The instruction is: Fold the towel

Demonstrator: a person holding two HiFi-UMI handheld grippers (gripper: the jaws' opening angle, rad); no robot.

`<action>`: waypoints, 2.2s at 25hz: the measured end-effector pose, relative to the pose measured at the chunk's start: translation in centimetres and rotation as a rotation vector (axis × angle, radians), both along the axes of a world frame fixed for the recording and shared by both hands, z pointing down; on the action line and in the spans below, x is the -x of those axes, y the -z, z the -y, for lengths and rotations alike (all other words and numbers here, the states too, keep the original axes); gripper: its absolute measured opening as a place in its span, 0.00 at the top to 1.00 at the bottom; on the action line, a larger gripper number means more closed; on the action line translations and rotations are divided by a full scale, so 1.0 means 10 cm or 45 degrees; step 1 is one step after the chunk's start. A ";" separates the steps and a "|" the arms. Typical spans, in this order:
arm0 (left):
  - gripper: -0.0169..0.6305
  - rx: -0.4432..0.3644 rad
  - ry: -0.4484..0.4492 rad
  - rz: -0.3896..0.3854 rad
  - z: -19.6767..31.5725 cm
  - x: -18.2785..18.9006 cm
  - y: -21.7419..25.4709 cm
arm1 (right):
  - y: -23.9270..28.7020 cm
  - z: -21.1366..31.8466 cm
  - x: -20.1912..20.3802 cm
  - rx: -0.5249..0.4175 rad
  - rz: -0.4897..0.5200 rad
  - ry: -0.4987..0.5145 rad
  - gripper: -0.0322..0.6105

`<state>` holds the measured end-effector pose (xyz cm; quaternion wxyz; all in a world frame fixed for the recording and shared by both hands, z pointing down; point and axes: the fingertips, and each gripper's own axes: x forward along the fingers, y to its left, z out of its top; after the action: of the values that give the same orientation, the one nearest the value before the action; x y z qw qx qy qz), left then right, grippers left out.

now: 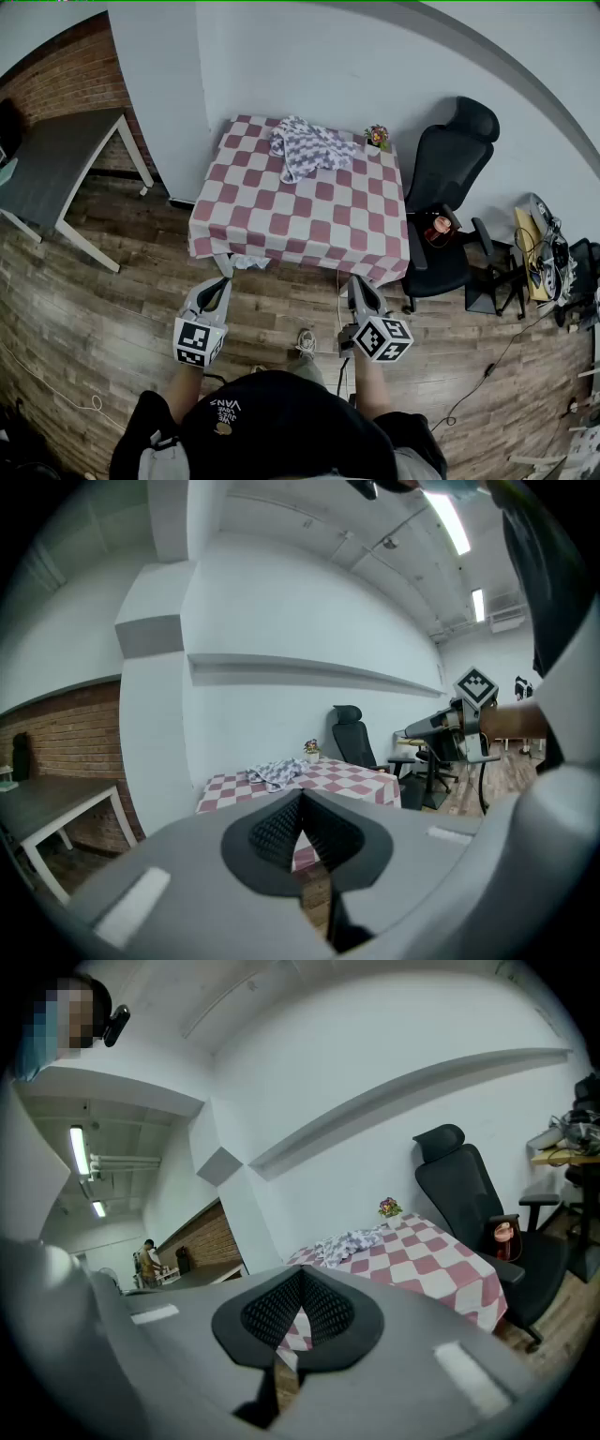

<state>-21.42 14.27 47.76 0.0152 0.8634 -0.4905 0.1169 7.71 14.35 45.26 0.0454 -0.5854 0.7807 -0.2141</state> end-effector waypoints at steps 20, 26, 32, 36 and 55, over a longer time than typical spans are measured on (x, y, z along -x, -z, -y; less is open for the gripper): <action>0.70 0.035 0.026 -0.113 1.08 -1.15 -0.10 | -0.26 1.23 -0.44 0.022 -0.212 0.182 0.68; 0.70 0.065 0.093 -0.114 1.39 -1.45 -0.22 | -0.31 1.65 -0.75 0.035 -0.218 0.243 0.68; 0.70 0.138 0.137 -0.101 1.60 -1.46 -0.43 | -0.43 2.02 -0.77 0.080 -0.212 0.277 0.68; 0.70 0.165 0.141 -0.116 1.89 -1.30 -0.51 | -0.57 2.25 -0.59 0.131 -0.212 0.282 0.68; 0.70 0.291 -0.191 -0.039 3.46 -0.11 -0.73 | -1.65 3.72 0.78 0.512 -0.359 0.101 0.68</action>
<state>-20.30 -20.34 55.03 0.1120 0.8920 -0.4079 0.1596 -0.14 -22.83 61.75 -0.1899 -0.5758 0.7432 -0.2831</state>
